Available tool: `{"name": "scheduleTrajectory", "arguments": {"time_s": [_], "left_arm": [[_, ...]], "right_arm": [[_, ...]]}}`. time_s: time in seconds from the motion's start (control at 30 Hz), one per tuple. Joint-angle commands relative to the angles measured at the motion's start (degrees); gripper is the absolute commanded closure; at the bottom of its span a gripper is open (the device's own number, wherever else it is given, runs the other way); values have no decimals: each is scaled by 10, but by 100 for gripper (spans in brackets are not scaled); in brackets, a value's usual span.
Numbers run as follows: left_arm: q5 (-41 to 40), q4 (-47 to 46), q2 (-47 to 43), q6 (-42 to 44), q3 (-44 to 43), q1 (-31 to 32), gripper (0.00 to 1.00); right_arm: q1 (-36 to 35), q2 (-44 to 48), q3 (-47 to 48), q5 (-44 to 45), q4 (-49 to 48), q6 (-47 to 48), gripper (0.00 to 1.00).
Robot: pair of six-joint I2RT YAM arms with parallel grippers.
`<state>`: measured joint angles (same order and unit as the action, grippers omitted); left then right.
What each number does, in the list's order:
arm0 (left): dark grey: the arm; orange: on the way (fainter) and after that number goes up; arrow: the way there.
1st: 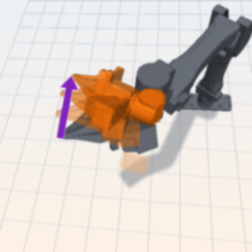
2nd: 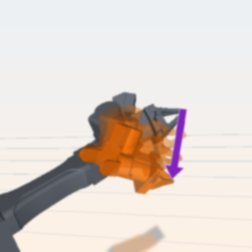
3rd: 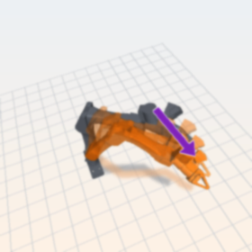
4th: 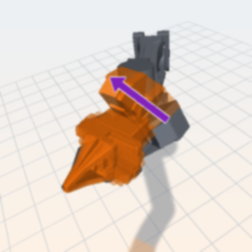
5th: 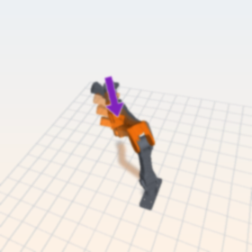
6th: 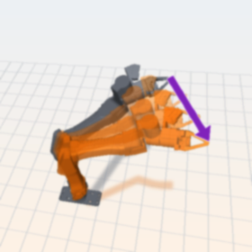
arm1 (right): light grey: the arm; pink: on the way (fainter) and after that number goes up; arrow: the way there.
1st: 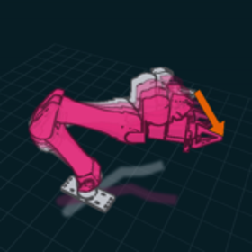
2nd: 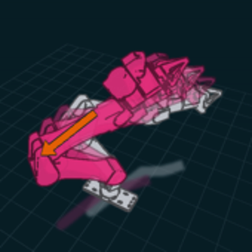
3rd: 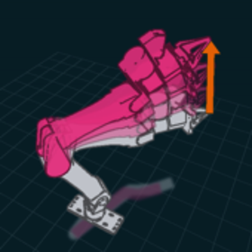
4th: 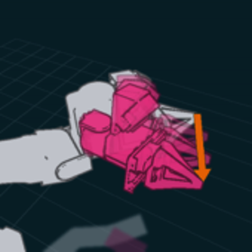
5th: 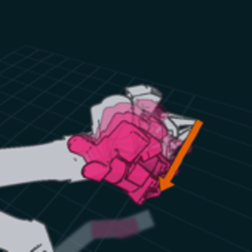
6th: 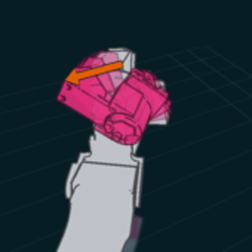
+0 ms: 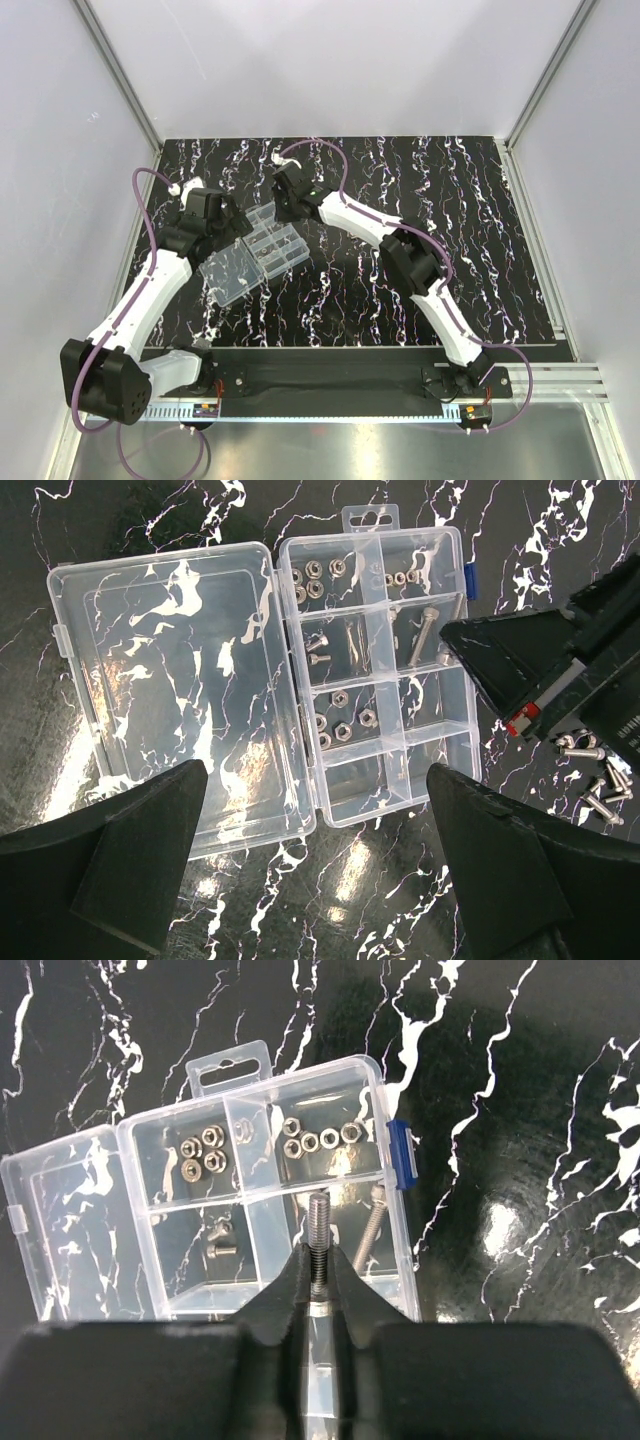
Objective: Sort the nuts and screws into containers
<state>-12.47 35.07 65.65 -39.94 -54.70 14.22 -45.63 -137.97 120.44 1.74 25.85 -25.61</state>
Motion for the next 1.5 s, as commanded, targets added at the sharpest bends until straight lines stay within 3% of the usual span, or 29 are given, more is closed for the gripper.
{"name": "scheduleTrajectory", "arguments": {"time_s": [0.0,0.1,0.17,0.33,0.4,0.53,0.63,0.67,0.83,1.1,1.27,1.47], "left_arm": [[0,-18,-18,4,7,-2,1],[0,-19,-19,5,6,-2,1],[-1,-18,-19,6,6,-2,1],[9,-28,-24,7,11,-2,1],[15,-33,-25,7,14,-2,1],[27,-40,-28,13,17,-1,1],[29,-44,-28,17,18,5,1],[31,-46,-27,17,19,5,1],[39,-47,-21,19,18,10,1],[42,-49,-18,19,20,9,1],[44,-52,-18,20,20,10,1],[46,-53,-15,22,20,9,1]], "right_arm": [[-4,-2,33,2,3,6,75],[-4,9,30,10,5,7,56],[-5,17,35,12,13,13,50],[3,78,45,38,68,20,47],[16,119,-5,77,82,14,48],[57,281,-173,128,83,-15,46],[108,391,-351,130,62,-37,45],[124,414,-439,134,53,-48,44],[183,511,-610,170,67,-100,44],[183,503,-621,169,12,-205,51],[182,444,-594,141,-44,-106,51],[181,393,-556,169,-38,-21,52]]}}
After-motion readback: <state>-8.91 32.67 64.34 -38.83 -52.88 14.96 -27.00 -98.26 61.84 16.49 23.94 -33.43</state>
